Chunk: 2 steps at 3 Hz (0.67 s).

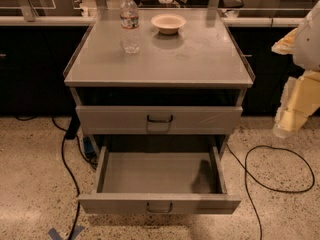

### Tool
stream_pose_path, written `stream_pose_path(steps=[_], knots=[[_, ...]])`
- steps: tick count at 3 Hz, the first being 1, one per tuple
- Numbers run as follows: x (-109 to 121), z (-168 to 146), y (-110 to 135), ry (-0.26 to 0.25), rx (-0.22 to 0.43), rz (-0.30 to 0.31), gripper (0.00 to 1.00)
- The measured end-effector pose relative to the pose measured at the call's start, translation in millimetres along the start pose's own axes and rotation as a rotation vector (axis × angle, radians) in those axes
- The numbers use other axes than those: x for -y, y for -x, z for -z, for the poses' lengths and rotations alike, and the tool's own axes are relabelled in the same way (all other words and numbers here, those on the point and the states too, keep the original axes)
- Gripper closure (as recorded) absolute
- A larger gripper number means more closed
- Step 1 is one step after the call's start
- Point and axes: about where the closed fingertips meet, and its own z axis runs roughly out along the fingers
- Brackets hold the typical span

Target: Close middle drawer

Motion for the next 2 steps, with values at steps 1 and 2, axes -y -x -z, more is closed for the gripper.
stream_pose_path(steps=[1, 2], knots=[[0, 1, 0, -0.004, 0.002, -0.001, 0.0], [2, 7, -11, -0.027, 0.014, -0.044, 0.0]])
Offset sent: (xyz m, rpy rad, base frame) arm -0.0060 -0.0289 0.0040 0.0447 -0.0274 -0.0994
